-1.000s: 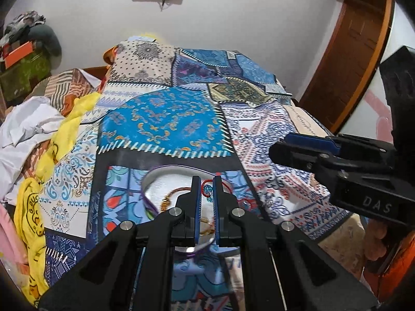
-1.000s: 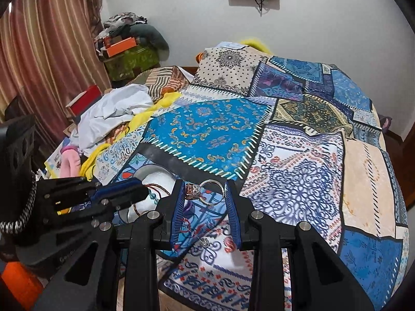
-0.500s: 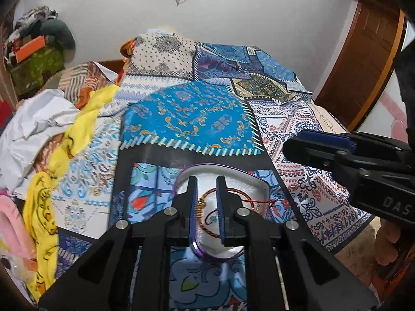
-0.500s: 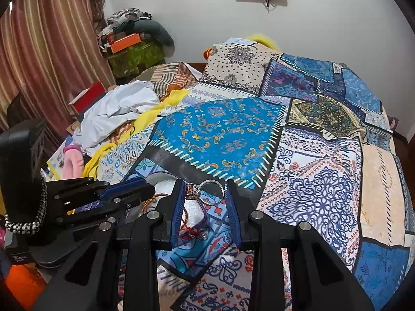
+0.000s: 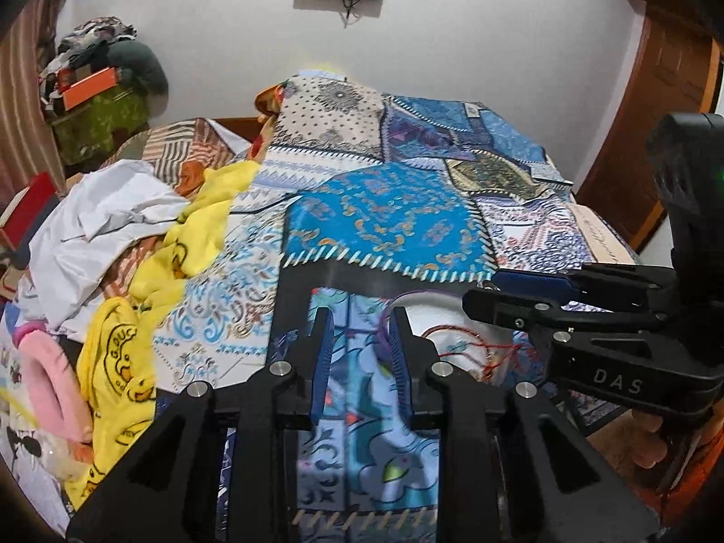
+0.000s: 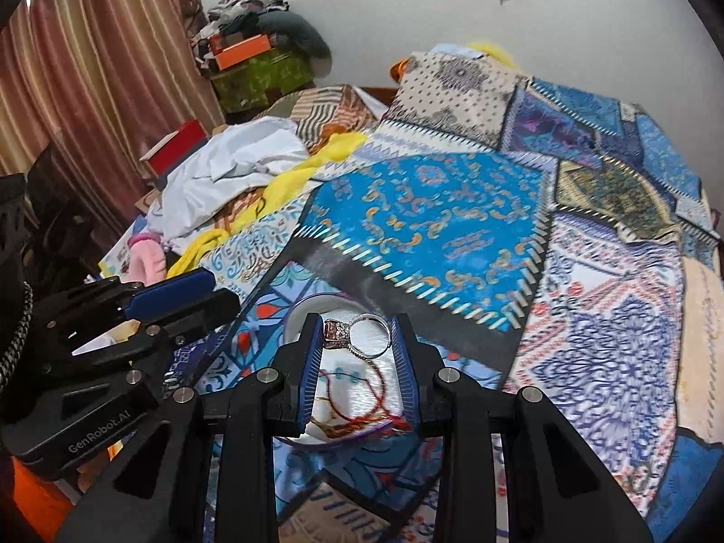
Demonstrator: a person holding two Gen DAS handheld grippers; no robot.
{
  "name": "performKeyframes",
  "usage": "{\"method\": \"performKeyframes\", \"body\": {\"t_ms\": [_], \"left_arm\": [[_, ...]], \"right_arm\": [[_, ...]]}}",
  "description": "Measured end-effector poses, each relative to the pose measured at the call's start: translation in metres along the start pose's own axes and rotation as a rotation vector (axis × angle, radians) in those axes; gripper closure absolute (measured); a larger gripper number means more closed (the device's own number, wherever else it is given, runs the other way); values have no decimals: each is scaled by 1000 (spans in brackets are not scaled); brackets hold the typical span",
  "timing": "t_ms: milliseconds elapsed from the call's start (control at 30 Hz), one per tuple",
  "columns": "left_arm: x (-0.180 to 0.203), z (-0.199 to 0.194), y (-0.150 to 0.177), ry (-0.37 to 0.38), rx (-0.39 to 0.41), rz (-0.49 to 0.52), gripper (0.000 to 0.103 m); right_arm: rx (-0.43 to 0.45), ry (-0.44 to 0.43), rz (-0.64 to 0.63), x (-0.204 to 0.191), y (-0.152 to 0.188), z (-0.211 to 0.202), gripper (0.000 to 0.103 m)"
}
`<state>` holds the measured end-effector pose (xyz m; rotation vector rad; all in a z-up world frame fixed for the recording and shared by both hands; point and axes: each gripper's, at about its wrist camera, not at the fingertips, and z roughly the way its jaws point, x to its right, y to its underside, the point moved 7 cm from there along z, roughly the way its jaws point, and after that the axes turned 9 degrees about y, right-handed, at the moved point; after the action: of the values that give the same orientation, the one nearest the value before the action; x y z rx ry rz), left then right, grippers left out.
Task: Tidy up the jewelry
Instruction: 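Lower the silver ring into the tin and open the right tool, then move the right tool toward another gold ring on the cloth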
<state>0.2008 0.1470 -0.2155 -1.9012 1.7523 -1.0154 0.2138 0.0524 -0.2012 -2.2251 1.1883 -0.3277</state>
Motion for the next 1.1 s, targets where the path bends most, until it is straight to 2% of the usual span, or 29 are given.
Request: {"method": "performKeyframes", "body": {"t_ms": [267, 433, 633, 800, 933, 1100], "left_arm": [[-8, -2, 9, -13, -21, -26, 79], [3, -6, 6, 0, -15, -15, 79], [31, -10, 4, 35, -16, 19, 79], [65, -3, 13, 85, -52, 50, 79], [92, 9, 29, 134, -108, 55, 79], [114, 28, 46, 160, -170, 42, 79]], "right_arm": [[-77, -21, -32, -12, 9, 14, 74], [-48, -11, 14, 5, 8, -5, 71], [57, 68, 68, 47, 3, -51, 71], [127, 159, 115, 90, 10, -89, 71], [141, 205, 154, 119, 24, -104, 68], [123, 250, 186, 148, 50, -110, 68]]}}
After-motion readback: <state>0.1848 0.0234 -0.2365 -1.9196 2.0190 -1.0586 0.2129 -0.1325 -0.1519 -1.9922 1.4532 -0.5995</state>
